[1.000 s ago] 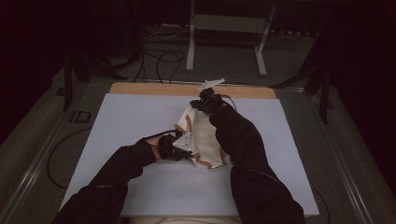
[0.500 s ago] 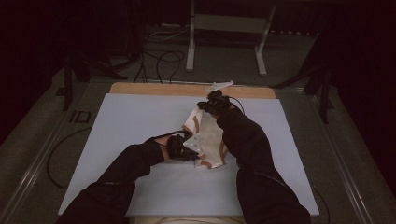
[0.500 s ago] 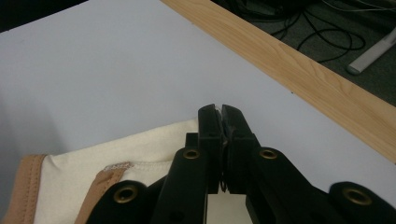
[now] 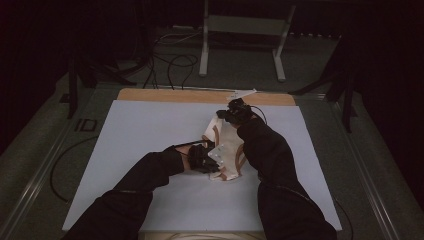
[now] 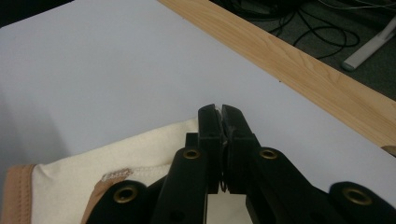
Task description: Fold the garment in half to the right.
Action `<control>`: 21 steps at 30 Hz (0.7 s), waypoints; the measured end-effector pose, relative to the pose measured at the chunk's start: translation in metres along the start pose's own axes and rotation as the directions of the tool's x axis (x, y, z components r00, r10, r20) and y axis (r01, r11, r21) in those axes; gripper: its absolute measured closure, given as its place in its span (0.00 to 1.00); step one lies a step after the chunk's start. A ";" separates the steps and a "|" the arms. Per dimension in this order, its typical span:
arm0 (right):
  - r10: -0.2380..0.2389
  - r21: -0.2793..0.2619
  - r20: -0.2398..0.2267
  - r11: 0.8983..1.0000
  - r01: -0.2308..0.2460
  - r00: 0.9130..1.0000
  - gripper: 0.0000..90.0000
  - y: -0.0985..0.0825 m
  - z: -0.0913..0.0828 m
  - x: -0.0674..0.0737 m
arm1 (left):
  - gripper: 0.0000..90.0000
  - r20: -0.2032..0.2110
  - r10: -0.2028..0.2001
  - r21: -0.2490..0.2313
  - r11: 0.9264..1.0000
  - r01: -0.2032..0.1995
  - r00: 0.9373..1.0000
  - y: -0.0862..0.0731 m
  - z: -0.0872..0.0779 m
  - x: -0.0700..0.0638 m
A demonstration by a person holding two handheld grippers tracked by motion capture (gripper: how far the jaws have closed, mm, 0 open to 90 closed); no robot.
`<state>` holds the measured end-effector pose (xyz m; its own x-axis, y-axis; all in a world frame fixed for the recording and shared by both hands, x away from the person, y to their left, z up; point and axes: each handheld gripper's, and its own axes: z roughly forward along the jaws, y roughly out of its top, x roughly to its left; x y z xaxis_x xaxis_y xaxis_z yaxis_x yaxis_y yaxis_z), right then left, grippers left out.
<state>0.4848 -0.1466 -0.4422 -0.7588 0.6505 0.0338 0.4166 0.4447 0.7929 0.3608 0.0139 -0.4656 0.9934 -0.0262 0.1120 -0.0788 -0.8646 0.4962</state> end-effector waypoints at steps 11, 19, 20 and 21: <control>0.010 -0.004 0.010 1.000 -0.010 1.000 0.97 -0.011 -0.001 -0.007 | 0.95 0.028 0.010 0.043 0.999 -0.011 1.000 0.011 0.015 0.003; 0.036 0.002 0.014 0.999 -0.036 0.999 0.97 -0.026 0.003 -0.013 | 0.92 0.051 0.026 0.067 0.997 -0.030 0.998 0.018 0.025 0.004; 0.041 0.000 0.016 0.999 -0.041 0.999 0.97 -0.027 0.003 -0.014 | 0.91 0.053 0.028 0.060 0.998 -0.031 0.998 0.019 0.026 0.004; 0.042 -0.007 0.018 0.999 -0.042 0.999 0.97 -0.029 0.003 -0.015 | 0.87 0.055 0.018 0.046 0.999 -0.020 0.998 0.020 0.027 0.004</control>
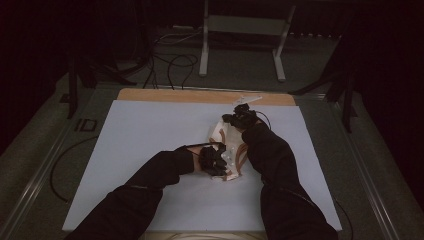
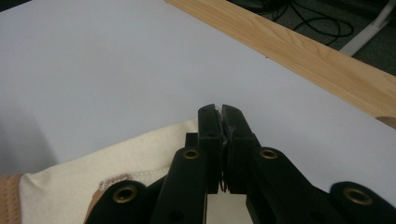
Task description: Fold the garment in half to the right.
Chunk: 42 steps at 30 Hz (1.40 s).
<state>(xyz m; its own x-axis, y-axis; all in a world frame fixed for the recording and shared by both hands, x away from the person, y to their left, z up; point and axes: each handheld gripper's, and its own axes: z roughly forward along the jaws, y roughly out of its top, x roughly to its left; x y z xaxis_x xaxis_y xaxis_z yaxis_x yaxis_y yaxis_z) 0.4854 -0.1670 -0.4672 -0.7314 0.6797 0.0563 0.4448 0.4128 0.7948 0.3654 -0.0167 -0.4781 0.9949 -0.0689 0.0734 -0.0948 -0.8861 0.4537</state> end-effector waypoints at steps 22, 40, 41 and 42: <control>0.072 0.027 0.021 0.997 -0.072 0.997 0.94 -0.034 0.001 -0.036 | 0.04 -0.048 -0.144 -0.222 0.966 0.130 0.988 -0.026 -0.036 -0.008; 0.110 0.060 0.093 0.991 -0.116 0.990 0.57 -0.041 -0.034 -0.051 | 0.00 -0.070 -0.342 -0.365 0.883 0.295 0.937 -0.105 -0.065 -0.037; 0.102 0.063 0.105 0.992 -0.109 0.989 0.57 -0.040 -0.035 -0.050 | 0.00 -0.069 -0.356 -0.376 0.875 0.306 0.932 -0.109 -0.066 -0.039; 0.109 0.055 0.104 0.992 -0.115 0.989 0.57 -0.039 -0.036 -0.050 | 0.00 -0.069 -0.371 -0.385 0.866 0.318 0.926 -0.113 -0.067 -0.041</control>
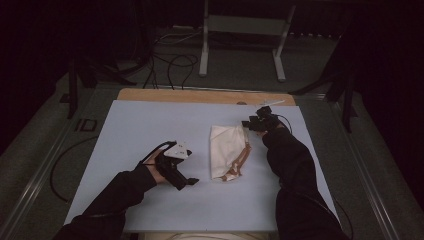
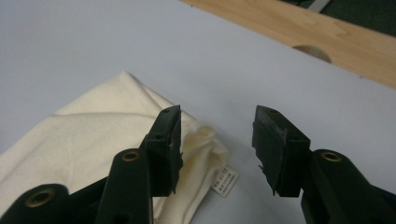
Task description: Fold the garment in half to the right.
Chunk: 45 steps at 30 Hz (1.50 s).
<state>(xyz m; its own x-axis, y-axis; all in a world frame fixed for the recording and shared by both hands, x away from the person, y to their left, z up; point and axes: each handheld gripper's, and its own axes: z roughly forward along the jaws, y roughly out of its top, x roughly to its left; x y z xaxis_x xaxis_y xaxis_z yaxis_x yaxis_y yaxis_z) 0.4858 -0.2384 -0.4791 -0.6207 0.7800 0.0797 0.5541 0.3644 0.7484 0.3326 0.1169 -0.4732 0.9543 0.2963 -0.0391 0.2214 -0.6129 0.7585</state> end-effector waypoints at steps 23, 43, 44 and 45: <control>-0.135 -0.017 -0.064 0.991 0.134 0.989 0.58 -0.032 -0.050 0.082 | 0.00 -0.123 -0.109 -0.049 0.993 0.104 0.986 -0.071 -0.033 -0.025; 0.115 0.034 -0.020 0.993 -0.115 0.993 0.60 -0.009 0.018 0.013 | 0.00 -0.142 -0.165 -0.163 0.976 0.142 0.976 -0.075 -0.038 -0.019; 0.111 0.050 -0.014 0.993 -0.110 0.994 0.60 -0.009 0.022 0.013 | 0.00 -0.140 -0.167 -0.165 0.976 0.143 0.976 -0.075 -0.038 -0.018; 0.113 0.069 -0.012 0.991 -0.112 0.994 0.65 -0.009 0.026 0.015 | 0.00 -0.142 -0.166 -0.164 0.976 0.143 0.976 -0.075 -0.038 -0.018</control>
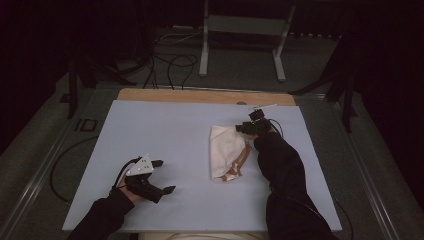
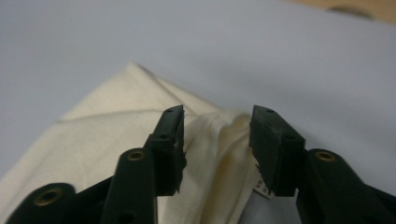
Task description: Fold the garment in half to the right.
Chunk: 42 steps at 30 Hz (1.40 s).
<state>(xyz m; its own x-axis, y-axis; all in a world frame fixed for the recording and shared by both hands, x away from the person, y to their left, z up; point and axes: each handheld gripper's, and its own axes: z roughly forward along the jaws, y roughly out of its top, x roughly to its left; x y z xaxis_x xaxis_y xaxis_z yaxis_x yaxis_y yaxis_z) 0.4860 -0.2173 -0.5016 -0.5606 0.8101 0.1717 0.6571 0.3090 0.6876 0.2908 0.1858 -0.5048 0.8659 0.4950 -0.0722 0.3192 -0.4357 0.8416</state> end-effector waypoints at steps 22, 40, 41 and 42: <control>-0.039 -0.011 0.114 0.999 0.040 0.993 0.99 0.000 -0.003 -0.003 | 0.00 0.003 0.007 0.000 1.000 -0.007 1.000 0.000 0.000 -0.001; -0.041 0.026 0.122 0.999 0.038 0.992 0.80 -0.007 0.000 0.001 | 0.00 -0.006 0.004 -0.008 1.000 -0.004 1.000 0.001 -0.001 -0.001; -0.046 0.022 0.120 0.999 0.044 0.992 0.78 -0.007 -0.003 0.003 | 0.00 -0.005 0.003 -0.008 1.000 -0.003 1.000 0.001 -0.001 -0.001; -0.056 0.019 0.117 0.998 0.054 0.992 0.77 -0.007 -0.007 0.006 | 0.00 -0.005 0.004 -0.007 1.000 -0.004 1.000 0.001 -0.001 -0.001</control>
<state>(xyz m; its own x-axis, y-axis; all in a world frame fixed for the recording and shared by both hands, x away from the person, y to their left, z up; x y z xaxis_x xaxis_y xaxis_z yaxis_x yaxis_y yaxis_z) 0.4742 -0.2178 -0.5005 -0.5337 0.8442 0.0492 0.6354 0.3620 0.6821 0.2896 0.1861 -0.5033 0.8652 0.4969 -0.0665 0.3134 -0.4325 0.8454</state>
